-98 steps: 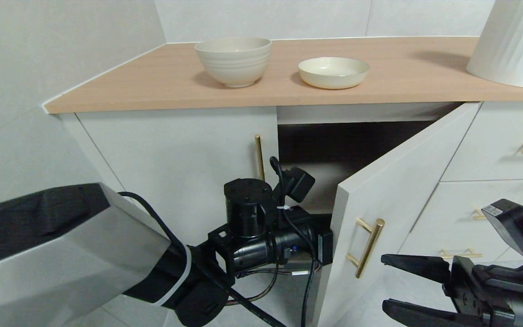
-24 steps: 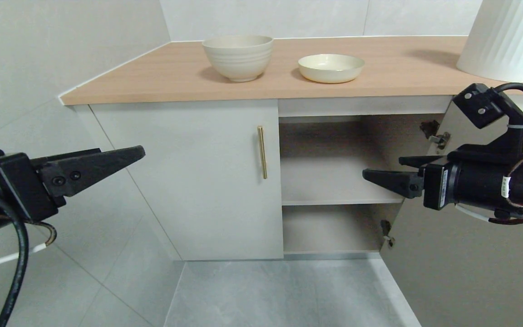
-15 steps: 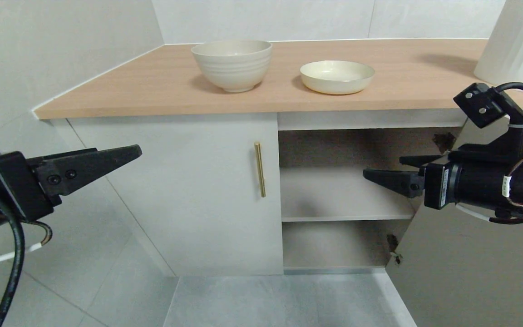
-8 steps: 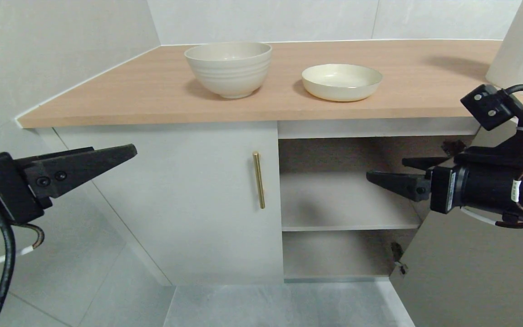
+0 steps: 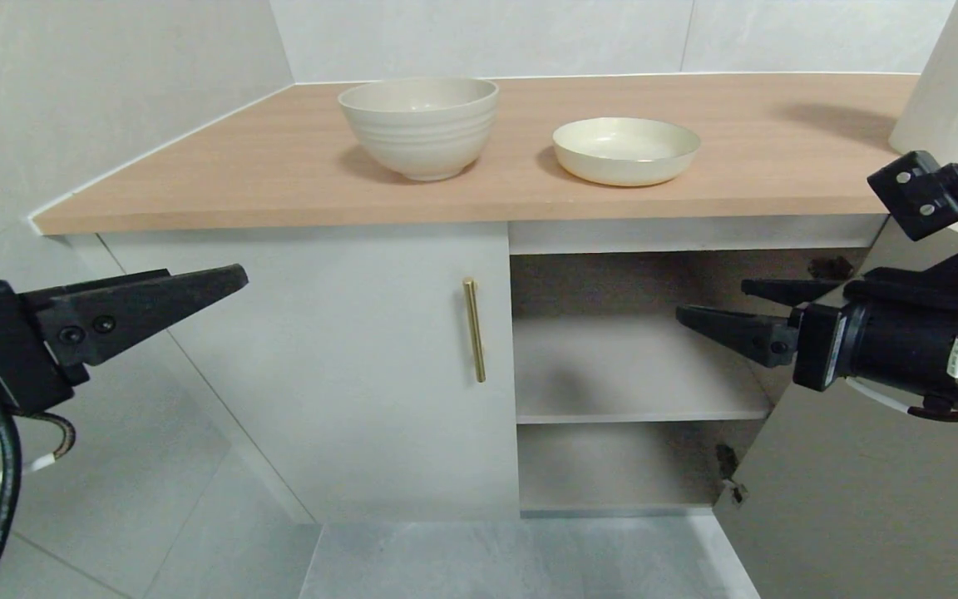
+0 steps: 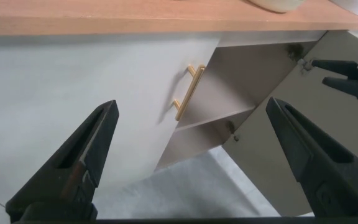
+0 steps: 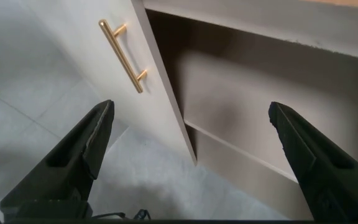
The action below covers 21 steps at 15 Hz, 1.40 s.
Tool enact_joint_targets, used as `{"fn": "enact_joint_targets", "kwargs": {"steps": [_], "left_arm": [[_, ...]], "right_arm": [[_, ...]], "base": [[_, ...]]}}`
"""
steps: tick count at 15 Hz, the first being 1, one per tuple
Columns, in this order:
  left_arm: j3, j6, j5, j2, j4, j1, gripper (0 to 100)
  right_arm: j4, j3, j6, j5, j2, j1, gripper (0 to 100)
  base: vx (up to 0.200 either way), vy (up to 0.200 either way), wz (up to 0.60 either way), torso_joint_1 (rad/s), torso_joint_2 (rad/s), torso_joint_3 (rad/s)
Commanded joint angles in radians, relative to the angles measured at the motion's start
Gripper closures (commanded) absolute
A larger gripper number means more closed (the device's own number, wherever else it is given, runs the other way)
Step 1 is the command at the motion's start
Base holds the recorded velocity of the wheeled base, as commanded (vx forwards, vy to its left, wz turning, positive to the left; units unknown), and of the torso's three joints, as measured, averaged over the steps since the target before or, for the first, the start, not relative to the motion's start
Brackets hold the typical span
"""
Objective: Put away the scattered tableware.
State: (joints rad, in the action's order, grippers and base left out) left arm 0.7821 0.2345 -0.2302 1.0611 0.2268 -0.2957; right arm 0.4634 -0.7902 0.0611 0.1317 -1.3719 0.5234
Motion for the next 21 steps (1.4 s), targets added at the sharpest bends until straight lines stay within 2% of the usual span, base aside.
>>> {"fn": "enact_joint_targets", "kwargs": {"steps": [1,5,17,20,21], "left_arm": [[0.0,0.0,0.0,0.008,0.0,0.0,0],[-0.001,0.0,0.0,0.023,-0.001,0.0,0],[-0.012,0.0,-0.003,0.054,0.0,0.0,0],[-0.006,0.0,0.005,0.056,-0.007,0.0,0],[0.019,0.0,0.008,0.08,-0.032,0.0,0]], "right_arm": [[0.001,0.005,-0.009,0.0,-0.003,0.0,0],[0.001,0.005,-0.009,0.003,-0.004,0.0,0],[0.026,0.005,-0.009,0.0,-0.047,-0.005,0],[0.063,0.003,-0.01,-0.011,-0.07,-0.005,0],[0.052,-0.034,-0.01,-0.03,-0.084,-0.005,0]], "base": [[0.0,0.0,0.0,0.0,0.0,0.0],[0.0,0.0,0.0,0.042,-0.24,-0.228],[0.0,0.0,0.0,0.184,-0.48,-0.289],[0.0,0.0,0.0,0.09,-0.22,-0.121],[0.0,0.0,0.0,0.036,-0.06,-0.036]]}}
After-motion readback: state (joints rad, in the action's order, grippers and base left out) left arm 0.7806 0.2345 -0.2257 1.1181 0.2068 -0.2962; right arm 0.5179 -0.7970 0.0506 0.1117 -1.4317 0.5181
